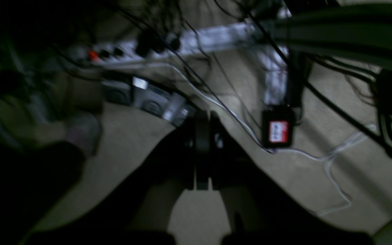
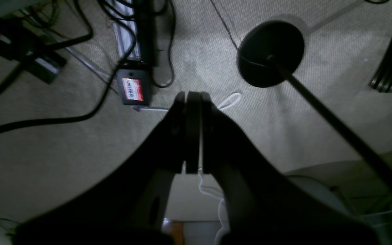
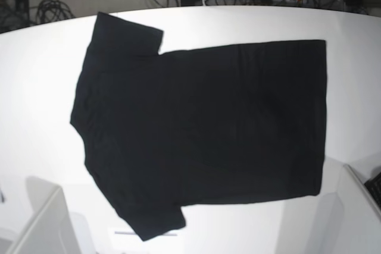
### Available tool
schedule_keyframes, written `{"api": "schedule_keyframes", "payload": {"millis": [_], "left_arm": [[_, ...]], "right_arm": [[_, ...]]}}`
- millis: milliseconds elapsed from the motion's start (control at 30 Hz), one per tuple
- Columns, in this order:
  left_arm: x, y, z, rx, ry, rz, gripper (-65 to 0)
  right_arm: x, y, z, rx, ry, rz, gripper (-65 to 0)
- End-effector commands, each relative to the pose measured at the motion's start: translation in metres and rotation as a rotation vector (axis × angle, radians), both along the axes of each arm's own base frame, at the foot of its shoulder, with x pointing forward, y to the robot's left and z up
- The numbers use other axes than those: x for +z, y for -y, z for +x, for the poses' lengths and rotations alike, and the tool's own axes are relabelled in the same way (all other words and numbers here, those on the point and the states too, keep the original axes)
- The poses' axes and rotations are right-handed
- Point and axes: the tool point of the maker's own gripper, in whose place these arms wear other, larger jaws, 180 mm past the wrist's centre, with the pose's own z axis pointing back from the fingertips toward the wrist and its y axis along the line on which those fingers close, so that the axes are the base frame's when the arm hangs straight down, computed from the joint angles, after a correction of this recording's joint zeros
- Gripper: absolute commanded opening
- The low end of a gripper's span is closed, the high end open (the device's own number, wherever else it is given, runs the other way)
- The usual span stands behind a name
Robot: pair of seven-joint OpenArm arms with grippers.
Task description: Fold the T-shirt properly
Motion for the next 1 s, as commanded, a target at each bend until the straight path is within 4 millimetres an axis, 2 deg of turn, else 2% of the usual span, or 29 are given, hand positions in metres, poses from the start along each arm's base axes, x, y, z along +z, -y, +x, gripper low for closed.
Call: {"api": "schedule_keyframes", "payload": {"millis": [0,133,233,400,467,733,833,967], "left_arm": [[0.007,-0.008,-0.010,-0.008,0.000,0.014,-65.0],[0.029,-0.019,-0.014,-0.041,0.048,0.025,-65.0],[0.046,-0.020,-0.016,-0.066,0.078,0.023,-65.0],[0.082,-0.024,-0.010,-0.126,0.153,0.022,-65.0],[0.099,-0.023,-0.006,-0.142,0.186,0.017,-65.0],[0.160,-0.002,0.016,-0.205,0.314,-0.032,-65.0],[0.177,0.004,0.022,-0.224,0.344,-0.048,-65.0],[0.203,0.014,0.030,-0.253,0.390,-0.074,-65.0]], "right_arm": [[0.005,0.016,-0.010,-0.033,0.003,-0.033,-65.0],[0.021,0.049,-0.016,-0.148,0.047,-0.107,-65.0],[0.033,0.064,-0.021,-0.169,0.071,-0.142,-65.0],[0.058,0.073,-0.024,-0.150,0.084,-0.164,-65.0],[0.069,0.070,-0.022,-0.147,0.093,-0.164,-65.0],[0.121,0.064,0.005,-0.148,0.168,-0.175,-65.0],[0.144,0.072,0.020,-0.196,0.219,-0.211,-65.0],[0.181,0.093,0.045,-0.249,0.309,-0.281,-65.0]]}}
